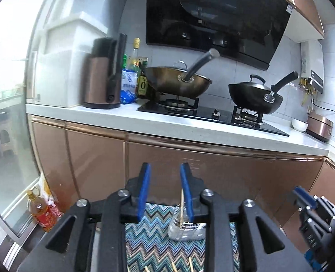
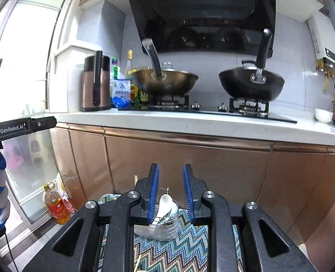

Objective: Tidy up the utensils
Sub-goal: 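Lift both open tools from the holder and return toward the cloth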

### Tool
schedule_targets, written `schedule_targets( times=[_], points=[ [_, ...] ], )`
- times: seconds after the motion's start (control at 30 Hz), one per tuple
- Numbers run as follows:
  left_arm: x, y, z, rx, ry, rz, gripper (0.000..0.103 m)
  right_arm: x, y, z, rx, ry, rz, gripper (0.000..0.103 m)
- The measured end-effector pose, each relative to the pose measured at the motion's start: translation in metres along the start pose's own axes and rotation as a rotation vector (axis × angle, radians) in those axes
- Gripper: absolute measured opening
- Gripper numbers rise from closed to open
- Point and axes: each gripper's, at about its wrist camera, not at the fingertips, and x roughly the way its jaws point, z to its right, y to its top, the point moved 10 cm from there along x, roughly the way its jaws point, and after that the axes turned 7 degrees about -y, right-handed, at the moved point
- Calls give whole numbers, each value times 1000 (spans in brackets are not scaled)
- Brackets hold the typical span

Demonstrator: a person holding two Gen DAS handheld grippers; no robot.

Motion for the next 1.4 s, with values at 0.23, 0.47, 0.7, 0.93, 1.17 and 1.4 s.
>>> schedule_targets(
  times=[0.23, 0.47, 0.7, 0.93, 1.17, 1.4],
  points=[
    [-40, -10, -11, -5, 0, -20, 28, -39, -1, -2, 0, 34, 14, 23],
    [-59, -35, -18, -27, -22, -85, 28, -57, -9, 2, 7, 54, -4, 23],
    [-56, -65, -22, -62, -58, -186, 28, -59, -29, 6, 8, 75, -69, 23],
    [-31, -116, -18, -102, -120, -349, 28, -40, -69, 8, 32, 123, -183, 23],
    [3, -172, -20, -141, -138, -510, 28, -16, -115, 9, 39, 187, -317, 23],
    [41, -229, 1, -195, -204, -706, 28, 19, -173, -7, 66, 301, -514, 23]
  ],
)
